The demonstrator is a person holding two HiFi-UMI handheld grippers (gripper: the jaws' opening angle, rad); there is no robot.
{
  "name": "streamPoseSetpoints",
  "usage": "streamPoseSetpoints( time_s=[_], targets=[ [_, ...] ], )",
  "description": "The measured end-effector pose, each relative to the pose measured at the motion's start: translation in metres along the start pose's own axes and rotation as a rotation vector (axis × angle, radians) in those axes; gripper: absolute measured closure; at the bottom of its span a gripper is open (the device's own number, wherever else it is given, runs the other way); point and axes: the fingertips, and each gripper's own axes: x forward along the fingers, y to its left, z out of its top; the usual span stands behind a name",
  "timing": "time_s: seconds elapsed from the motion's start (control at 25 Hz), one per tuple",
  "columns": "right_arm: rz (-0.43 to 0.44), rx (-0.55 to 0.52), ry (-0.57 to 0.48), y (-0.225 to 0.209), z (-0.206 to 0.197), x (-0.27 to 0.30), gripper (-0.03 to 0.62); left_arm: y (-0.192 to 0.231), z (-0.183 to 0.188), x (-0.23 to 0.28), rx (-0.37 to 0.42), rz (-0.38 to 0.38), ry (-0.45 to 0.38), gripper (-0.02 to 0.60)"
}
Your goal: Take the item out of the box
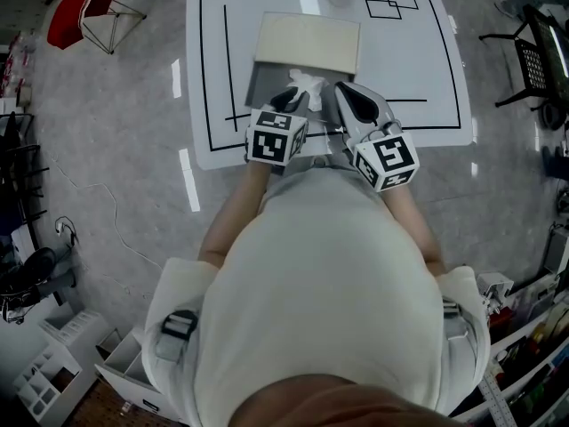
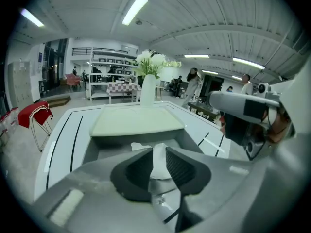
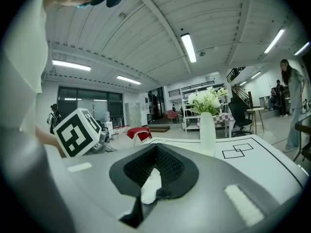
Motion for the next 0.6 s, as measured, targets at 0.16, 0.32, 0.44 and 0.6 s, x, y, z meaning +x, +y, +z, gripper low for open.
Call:
streamPoseSetpoints(
  time_s=[0.16, 0.32, 0.44, 0.6],
  targets=[
    [0.011, 0.004, 0.003, -0.006, -0.002, 0.004, 0.597, 0.001, -0.003, 0.013, 0.018, 0.005, 0.063, 0.484],
    [0.022, 0.008, 0.006, -0.005, -0.004, 0.003, 0.597, 0.001, -0.006, 0.018, 0.020, 0.005, 0.111, 0.474],
    [0.022, 0.015, 0.008, -0.009, -0.004, 0.005, 0.597, 0.002, -0.008, 0.023, 0.024, 0.002, 0.159, 0.465],
    [0.025, 0.021, 0.010, -0.013, -0.004, 0.006, 0.597, 0.000, -0.012, 0.031, 0.033, -0.005, 0.233, 0.462]
  ],
)
